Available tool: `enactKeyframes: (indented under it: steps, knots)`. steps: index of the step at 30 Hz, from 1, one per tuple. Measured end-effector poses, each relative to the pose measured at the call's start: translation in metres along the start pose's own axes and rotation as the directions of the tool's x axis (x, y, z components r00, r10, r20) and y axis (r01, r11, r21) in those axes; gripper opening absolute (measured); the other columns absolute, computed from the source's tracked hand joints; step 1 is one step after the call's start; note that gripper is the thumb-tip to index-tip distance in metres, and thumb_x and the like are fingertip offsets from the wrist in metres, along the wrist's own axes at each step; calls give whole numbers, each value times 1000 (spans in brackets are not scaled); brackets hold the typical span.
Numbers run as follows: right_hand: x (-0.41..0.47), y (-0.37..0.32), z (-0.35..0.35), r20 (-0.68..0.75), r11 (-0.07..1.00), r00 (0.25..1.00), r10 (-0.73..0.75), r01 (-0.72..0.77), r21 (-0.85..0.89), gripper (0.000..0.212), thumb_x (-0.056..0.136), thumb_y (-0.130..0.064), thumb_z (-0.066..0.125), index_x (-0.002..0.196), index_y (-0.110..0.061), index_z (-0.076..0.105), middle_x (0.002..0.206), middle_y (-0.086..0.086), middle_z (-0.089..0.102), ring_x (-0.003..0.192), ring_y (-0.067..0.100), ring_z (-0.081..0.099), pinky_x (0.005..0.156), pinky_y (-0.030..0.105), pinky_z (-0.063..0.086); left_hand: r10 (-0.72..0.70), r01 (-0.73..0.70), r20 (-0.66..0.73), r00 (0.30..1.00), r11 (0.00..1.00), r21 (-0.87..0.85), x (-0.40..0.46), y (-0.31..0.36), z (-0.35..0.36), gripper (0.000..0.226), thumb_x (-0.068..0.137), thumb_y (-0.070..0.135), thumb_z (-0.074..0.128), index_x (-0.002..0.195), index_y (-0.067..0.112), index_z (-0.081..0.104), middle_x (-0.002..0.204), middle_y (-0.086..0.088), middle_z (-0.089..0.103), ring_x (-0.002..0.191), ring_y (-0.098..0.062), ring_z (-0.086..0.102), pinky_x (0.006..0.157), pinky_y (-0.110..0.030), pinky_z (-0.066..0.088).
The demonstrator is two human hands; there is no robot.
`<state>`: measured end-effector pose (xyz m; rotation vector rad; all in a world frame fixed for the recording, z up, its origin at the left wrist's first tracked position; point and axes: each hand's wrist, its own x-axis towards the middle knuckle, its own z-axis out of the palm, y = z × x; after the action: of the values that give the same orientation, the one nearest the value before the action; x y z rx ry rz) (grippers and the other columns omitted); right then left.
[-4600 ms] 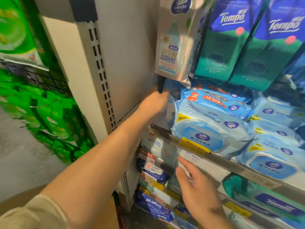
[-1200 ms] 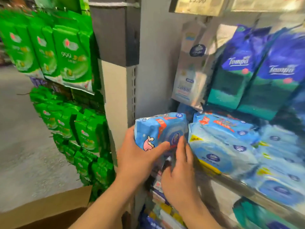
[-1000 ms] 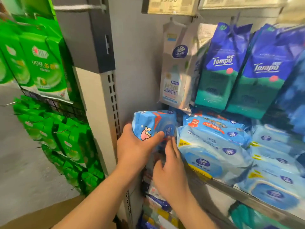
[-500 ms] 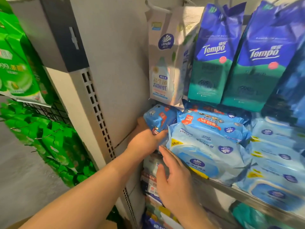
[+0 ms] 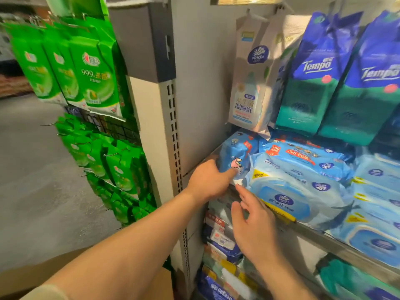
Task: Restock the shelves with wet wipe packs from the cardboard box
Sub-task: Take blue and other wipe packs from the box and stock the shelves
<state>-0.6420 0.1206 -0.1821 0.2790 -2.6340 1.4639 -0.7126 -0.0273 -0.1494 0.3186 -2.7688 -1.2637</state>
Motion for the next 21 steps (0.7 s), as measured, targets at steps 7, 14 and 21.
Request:
enactKeyframes:
  steps: [7,14,21]
  knots:
    - [-30,-17,0,43,979,999,22,-13,-203,48,103,-30,54,150,-22,49,154,-6,49,142,12,43,116,21,26,34,-30,75,997,998,-53,-32,0,-20,70,93,61,60,150,23,45,140,3,62,127,-21,60,99,-31,46]
    - [-52,-49,33,213,887,977,2,97,-452,55,107,-38,37,157,-17,37,165,2,34,153,21,27,125,37,22,147,-160,103,984,979,125,-130,-58,-80,73,100,68,41,160,27,33,164,0,38,149,-20,37,120,-35,31]
    - [-94,-137,110,496,763,863,-97,384,-520,66,102,-63,13,162,-36,20,169,-8,21,156,22,17,123,54,21,-95,114,-69,993,923,368,-248,-167,-200,103,75,95,10,160,38,28,167,9,30,156,-24,22,123,-55,22]
